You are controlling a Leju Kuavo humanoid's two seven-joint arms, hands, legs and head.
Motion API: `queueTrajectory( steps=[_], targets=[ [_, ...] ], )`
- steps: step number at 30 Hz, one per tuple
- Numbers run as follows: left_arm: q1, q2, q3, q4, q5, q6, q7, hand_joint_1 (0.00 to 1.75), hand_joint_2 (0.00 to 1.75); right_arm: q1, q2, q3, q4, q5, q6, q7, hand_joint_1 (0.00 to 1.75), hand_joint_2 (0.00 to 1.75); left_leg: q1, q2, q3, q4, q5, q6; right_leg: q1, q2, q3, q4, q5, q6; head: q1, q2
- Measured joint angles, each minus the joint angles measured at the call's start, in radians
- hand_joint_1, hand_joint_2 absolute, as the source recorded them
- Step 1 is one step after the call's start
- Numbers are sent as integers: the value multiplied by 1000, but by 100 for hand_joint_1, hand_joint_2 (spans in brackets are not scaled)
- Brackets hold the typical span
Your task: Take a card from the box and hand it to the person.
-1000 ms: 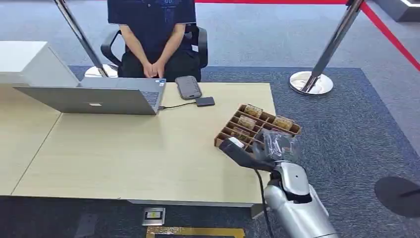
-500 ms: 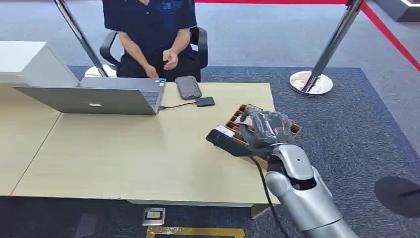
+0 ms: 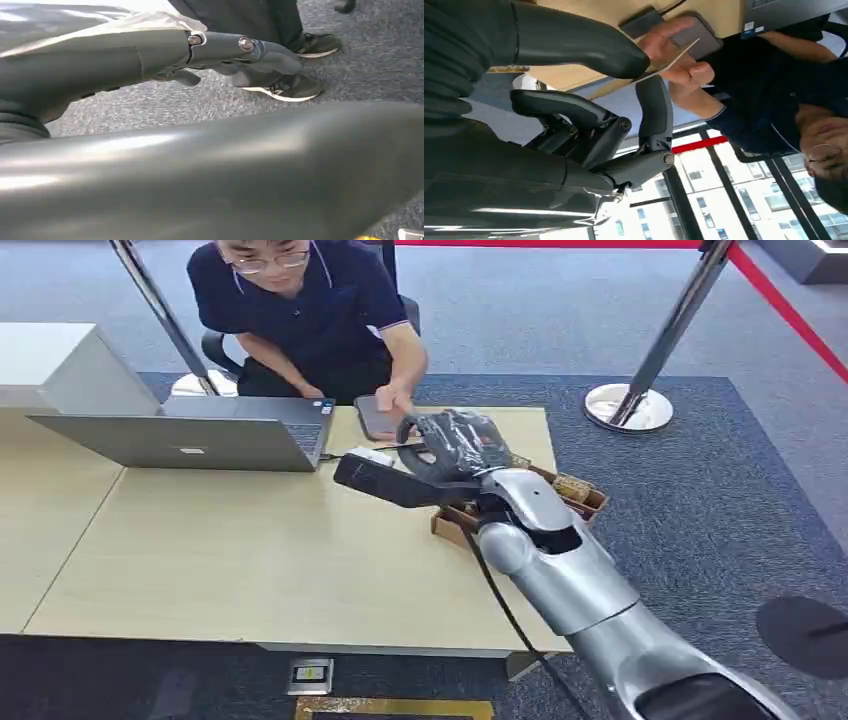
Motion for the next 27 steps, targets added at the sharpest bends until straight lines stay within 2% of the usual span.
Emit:
queueTrajectory(
  steps=[7,10,12,13,14,16,17,19,20,27],
  targets=[
    [-1,1,1,0,-6,0,5,0,0,-89,70,17,133,-22,8,1,175,175,0,0,0,0,0,0,0,0,0,0,0,0,0,0],
    [-1,1,2,0,-3,0,3,0,0,-107,85,19,186,-19,-14,9,175,175,0,0,0,0,0,0,0,0,0,0,0,0,0,0],
    [-1,1,3,0,-2,0,1,0,0,-116,92,23,225,-5,-39,25,168,175,0,0,0,0,0,0,0,0,0,0,0,0,0,0],
    [-1,1,3,0,-3,0,1,0,0,-118,93,25,237,0,-45,31,152,175,0,0,0,0,0,0,0,0,0,0,0,0,0,0],
    [-1,1,3,0,-3,0,3,0,0,-118,95,26,249,7,-49,40,59,175,0,0,0,0,0,0,0,0,0,0,0,0,0,0],
    [-1,0,3,0,-3,0,8,0,0,-118,96,27,278,18,-56,53,59,175,0,0,0,0,0,0,0,0,0,0,0,0,0,0],
    [-1,0,3,0,-5,0,10,0,0,-118,96,27,289,23,-59,56,0,175,0,0,0,0,0,0,0,0,0,0,0,0,0,0],
    [-1,0,3,0,-6,0,16,0,0,-118,97,28,308,28,-61,63,0,175,0,0,0,0,0,0,0,0,0,0,0,0,0,0],
    [-1,0,3,0,-6,0,16,0,0,-118,98,29,316,31,-64,64,0,0,0,0,0,0,0,0,0,0,0,0,0,0,0,0],
    [-1,1,3,0,-12,3,16,0,0,-111,99,31,371,42,-136,83,0,0,0,0,0,0,0,0,0,0,0,0,0,0,0,0]
  ],
)
